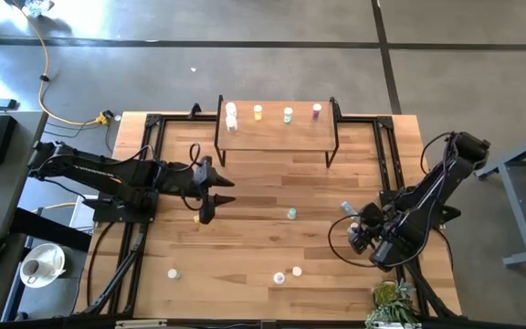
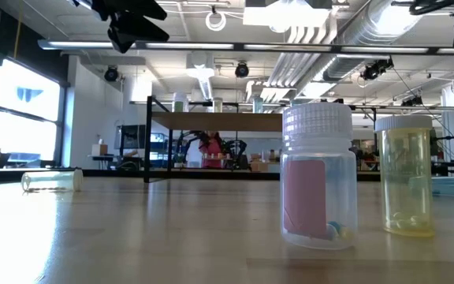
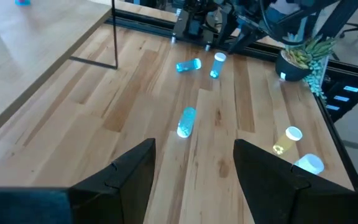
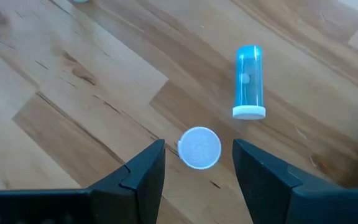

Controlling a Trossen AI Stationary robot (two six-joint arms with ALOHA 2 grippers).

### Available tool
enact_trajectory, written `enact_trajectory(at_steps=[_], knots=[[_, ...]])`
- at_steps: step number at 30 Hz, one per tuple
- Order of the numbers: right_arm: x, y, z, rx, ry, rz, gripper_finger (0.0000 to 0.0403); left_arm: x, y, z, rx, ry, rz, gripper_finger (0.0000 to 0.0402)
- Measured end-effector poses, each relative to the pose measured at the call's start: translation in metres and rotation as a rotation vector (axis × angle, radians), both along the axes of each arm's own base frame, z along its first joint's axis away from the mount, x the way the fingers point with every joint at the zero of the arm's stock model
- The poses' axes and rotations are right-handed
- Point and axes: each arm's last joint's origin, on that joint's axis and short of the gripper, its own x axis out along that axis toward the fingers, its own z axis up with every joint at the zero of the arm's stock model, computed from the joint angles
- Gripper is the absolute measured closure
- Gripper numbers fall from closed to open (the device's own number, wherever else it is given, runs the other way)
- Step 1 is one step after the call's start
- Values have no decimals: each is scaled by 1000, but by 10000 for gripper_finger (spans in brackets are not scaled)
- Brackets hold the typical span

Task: Pick and place medicine bottles onto shelf by color
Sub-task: Put the bottom blue pill bottle on the shelf aligned with the other blue pill bottle

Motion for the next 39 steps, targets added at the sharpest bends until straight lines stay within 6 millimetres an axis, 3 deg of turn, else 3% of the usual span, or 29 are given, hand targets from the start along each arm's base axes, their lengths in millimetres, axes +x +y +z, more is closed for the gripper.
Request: enact_trajectory(at_steps=[24, 33, 39], knots=[[0, 3, -38, -68, 47, 1, 226, 0, 1, 0, 9, 0, 17, 195], [1, 4, -39, -66, 46, 2, 295, 0, 1, 0, 9, 0, 17, 195], [2, 5, -39, -57, 38, 2, 303, 0, 1, 0, 9, 0, 17, 195]])
